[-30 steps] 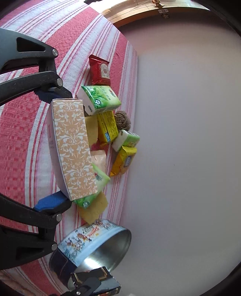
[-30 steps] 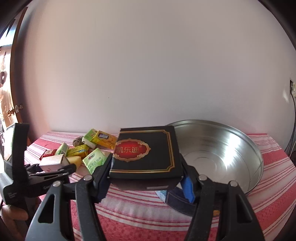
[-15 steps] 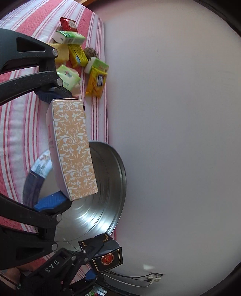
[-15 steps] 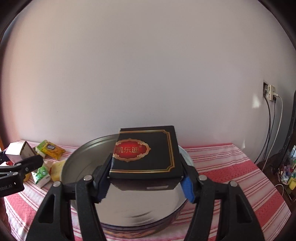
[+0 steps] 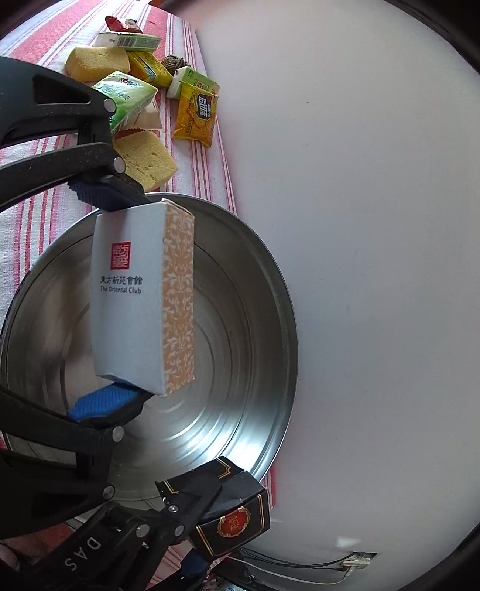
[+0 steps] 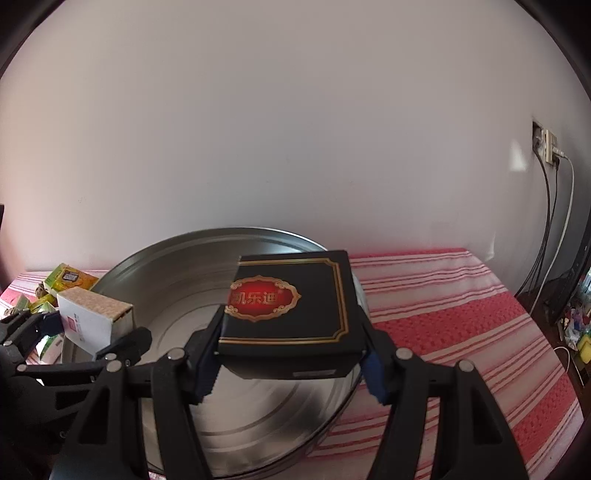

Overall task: Organize objects
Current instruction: 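Carry both boxes over the metal tin and open both tools to drop them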

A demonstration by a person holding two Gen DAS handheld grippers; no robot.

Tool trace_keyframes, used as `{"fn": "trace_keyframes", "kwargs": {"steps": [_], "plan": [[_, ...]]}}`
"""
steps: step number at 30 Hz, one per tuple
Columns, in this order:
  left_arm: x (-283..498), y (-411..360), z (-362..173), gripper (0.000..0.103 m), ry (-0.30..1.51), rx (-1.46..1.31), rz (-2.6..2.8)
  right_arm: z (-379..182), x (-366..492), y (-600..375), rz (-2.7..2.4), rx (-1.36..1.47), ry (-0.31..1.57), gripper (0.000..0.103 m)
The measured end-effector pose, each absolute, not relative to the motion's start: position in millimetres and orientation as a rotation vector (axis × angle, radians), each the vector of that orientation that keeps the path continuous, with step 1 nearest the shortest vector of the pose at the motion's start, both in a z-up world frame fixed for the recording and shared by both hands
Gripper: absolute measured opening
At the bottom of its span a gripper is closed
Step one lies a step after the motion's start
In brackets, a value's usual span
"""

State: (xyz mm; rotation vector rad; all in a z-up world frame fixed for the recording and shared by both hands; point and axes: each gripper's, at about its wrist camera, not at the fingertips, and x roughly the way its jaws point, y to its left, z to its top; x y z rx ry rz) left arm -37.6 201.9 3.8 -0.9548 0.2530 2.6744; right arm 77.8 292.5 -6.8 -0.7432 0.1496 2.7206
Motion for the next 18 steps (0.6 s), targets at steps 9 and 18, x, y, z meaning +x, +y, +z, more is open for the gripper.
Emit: {"fn": "trace_keyframes", "kwargs": {"steps": [9, 18], "plan": [[-14.4, 206.4, 15.9, 0.095, 0.26, -0.848, 2.622, -4.2, 80.3, 303.8, 2.859, -0.698, 0.332, 0.103], [-16.6, 181.4, 17.3, 0.095, 0.186, -0.842, 2.766, 5.4, 96.2, 313.5, 2.802, -0.495, 0.345, 0.103]]}}
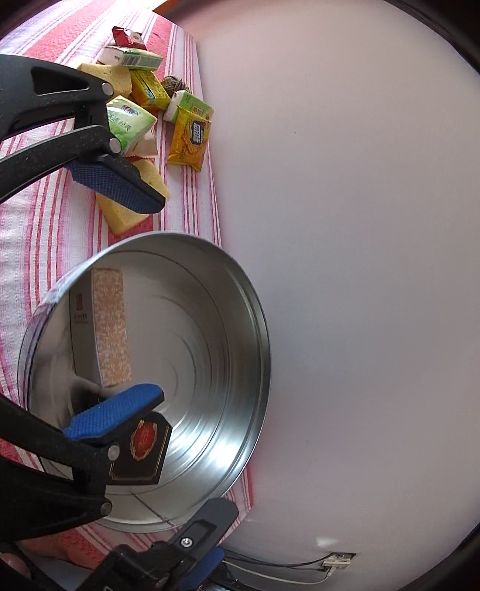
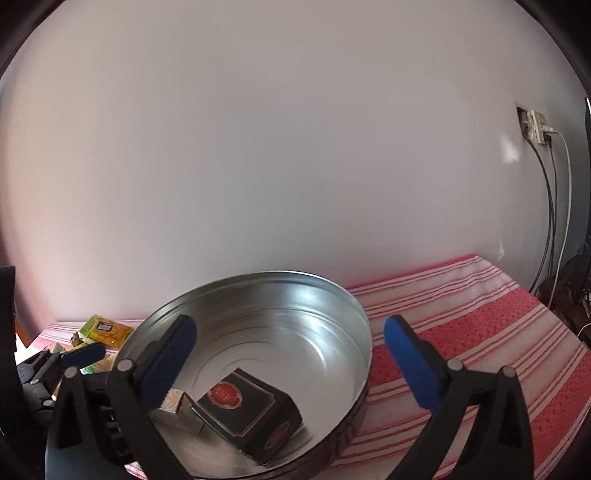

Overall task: Organize objects
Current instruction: 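Carry both boxes over the metal tin and open both tools to drop them, then move both tools back to the pile and grasp the green tea tissue pack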

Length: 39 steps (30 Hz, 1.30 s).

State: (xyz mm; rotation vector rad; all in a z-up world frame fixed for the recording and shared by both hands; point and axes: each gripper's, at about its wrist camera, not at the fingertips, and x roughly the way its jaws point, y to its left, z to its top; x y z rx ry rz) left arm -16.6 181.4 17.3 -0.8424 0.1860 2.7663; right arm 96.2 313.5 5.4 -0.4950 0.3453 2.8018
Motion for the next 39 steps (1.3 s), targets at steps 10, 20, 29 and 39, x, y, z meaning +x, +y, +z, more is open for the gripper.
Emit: {"fn": "trace_keyframes", "kwargs": {"steps": [10, 20, 29, 39], "plan": [[-13.5, 112.7, 5.5, 0.095, 0.228, -0.733, 2.911, 6.7, 119.2, 292.0, 2.767, -0.262, 0.27, 0.103], [-17.4, 22.8, 4.4, 0.095, -0.004, -0.72, 2.881, 11.3, 135.8, 263.3, 2.656, -0.192, 0.285, 0.103], [-48.9, -56.9, -11.2, 0.095, -0.131, -0.929, 2.944, 11.4, 135.8, 190.6, 2.725, -0.313, 0.186, 0.103], [-68.9, -106.7, -21.0, 0.095, -0.106, -1.079, 3.016, 0.9, 84.1, 97.8, 2.921, -0.532, 0.057, 0.101]]}}
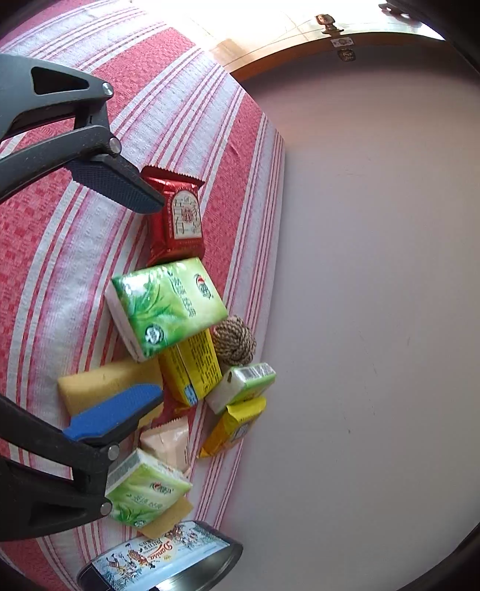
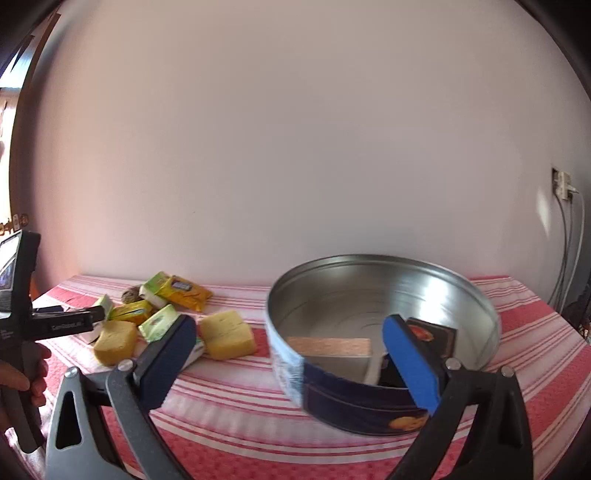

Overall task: Organize objects
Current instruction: 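Move both tools back to the pile and grasp the green tea tissue pack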

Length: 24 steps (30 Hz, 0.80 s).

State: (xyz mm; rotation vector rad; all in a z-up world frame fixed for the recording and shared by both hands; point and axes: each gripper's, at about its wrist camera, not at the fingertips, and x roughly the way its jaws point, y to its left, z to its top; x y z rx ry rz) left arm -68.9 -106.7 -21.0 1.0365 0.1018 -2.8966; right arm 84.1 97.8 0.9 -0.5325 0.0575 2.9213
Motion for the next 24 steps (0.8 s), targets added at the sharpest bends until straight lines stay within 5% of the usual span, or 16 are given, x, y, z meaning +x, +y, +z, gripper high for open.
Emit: {"fn": "trace_keyframes", "kwargs": {"steps": [19, 22, 24], "plan": [[-104.0, -122.6, -39.6, 0.095, 0.29, 1.278, -2.807, -64.2, -64.6, 11.7, 2.893, -1.385, -0.191, 0.075], [-102.2, -130.9, -40.6, 0.095, 0.36, 1.273, -2.812, -66.9, -62.6, 14.3, 2.893, -1.394, -0.165, 0.064], [-100.6, -132.2, -40.0, 0.077, 0.378, 1.269, -2.822, -64.1, -55.4, 18.8, 2.916, -1.378, -0.116, 0.06]]}}
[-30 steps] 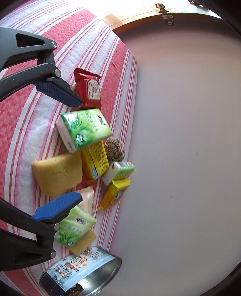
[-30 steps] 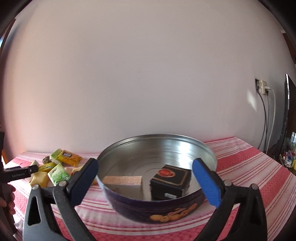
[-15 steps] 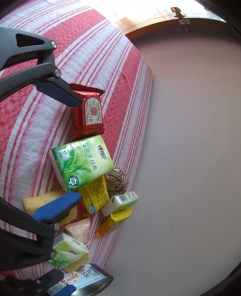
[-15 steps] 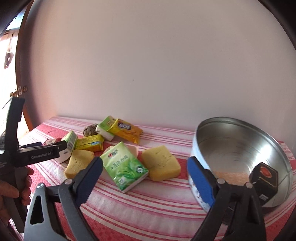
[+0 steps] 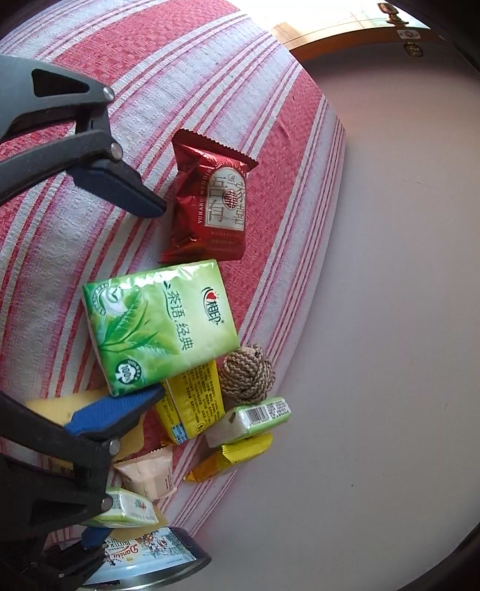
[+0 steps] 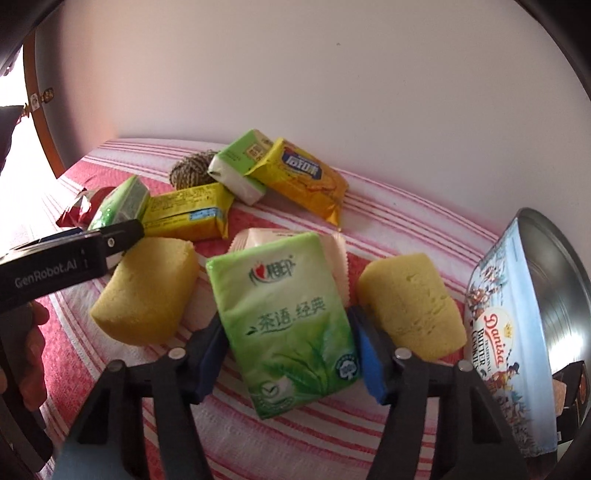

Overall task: Organize objects
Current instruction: 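Move both tools back to the pile and grasp the green tea tissue pack, then carry the green tissue pack with the left tool while the right tool carries another green pack into the tin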

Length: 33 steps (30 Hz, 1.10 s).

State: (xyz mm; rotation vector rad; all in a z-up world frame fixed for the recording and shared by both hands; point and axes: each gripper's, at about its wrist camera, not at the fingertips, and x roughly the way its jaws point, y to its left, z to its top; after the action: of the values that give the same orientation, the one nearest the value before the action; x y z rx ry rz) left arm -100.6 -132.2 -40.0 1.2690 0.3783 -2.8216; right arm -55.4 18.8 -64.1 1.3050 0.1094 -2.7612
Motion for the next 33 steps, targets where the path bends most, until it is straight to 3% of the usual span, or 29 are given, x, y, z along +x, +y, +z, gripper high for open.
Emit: {"fn": "trace_keyframes", "kwargs": {"steps": [2, 8, 18, 33], "plan": [[-99.1, -131.4, -39.3, 0.055, 0.398, 1.27, -2.844, -59.4, -45.1, 24.3, -2.746, 1.248, 0.02, 0.059], [-85.6, -132.4, -29.5, 0.054, 0.452, 1.168, -2.923, -35.0, 9.4, 36.6, -2.821, 0.97, -0.092, 0.059], [-42.4, -96.2, 6.9, 0.054, 0.247, 0.731, -3.131, -1.7, 73.0, 65.5, -3.029, 0.656, -0.054, 0.059], [-4.6, -15.9, 14.8, 0.055, 0.179, 0.705, -3.261, 8.1, 91.7, 129.6, -3.154, 0.605, -0.092, 0.059]]}}
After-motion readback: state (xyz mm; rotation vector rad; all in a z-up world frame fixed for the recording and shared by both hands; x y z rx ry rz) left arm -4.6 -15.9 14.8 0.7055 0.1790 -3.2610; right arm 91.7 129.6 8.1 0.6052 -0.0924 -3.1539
